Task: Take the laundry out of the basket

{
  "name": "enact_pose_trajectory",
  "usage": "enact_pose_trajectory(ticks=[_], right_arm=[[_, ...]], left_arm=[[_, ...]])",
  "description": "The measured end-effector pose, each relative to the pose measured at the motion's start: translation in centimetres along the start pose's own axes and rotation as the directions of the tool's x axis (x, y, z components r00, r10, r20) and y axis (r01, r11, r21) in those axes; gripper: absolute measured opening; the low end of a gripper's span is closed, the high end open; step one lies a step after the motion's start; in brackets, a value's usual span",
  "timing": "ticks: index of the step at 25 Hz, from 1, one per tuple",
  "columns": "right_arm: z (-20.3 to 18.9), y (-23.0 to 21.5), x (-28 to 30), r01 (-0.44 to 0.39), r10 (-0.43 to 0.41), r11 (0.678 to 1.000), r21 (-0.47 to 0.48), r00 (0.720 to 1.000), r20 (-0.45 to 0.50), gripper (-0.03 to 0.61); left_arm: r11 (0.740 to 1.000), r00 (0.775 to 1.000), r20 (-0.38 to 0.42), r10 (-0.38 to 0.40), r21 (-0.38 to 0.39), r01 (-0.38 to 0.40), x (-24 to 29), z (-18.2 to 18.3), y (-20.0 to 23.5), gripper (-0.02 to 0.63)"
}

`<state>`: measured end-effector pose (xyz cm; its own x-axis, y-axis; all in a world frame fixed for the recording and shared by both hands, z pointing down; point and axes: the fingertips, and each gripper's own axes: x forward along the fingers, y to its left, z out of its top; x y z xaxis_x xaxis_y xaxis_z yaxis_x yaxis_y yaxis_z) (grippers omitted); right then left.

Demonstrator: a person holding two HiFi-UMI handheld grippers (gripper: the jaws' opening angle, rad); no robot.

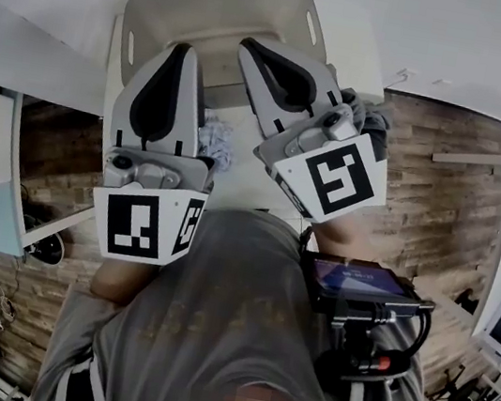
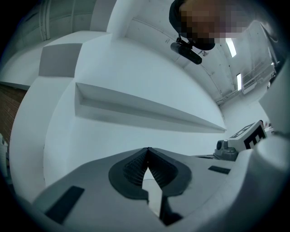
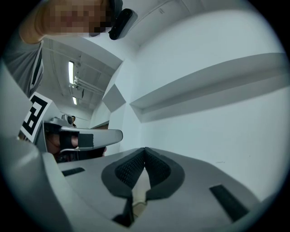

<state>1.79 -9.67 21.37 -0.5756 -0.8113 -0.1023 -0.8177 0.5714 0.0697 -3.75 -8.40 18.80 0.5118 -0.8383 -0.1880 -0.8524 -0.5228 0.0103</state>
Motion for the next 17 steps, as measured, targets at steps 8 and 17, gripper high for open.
enact_pose_trajectory(ticks=[8, 17], right_arm=[[-0.01, -0.08, 0.1, -0.007, 0.007, 1.0, 0.008, 1.0, 0.008, 0.008], [-0.43, -0.16, 0.03, -0.008, 0.008, 1.0, 0.004, 1.0, -0.013, 0.008]], left_arm=[[1.0, 1.0, -0.005, -0.002, -0.002, 0.002, 0.22, -0.13, -0.09, 0.008], [1.0, 1.0, -0.007, 0.001, -0.007, -0.001, 0.24, -0.29, 0.02, 0.008]])
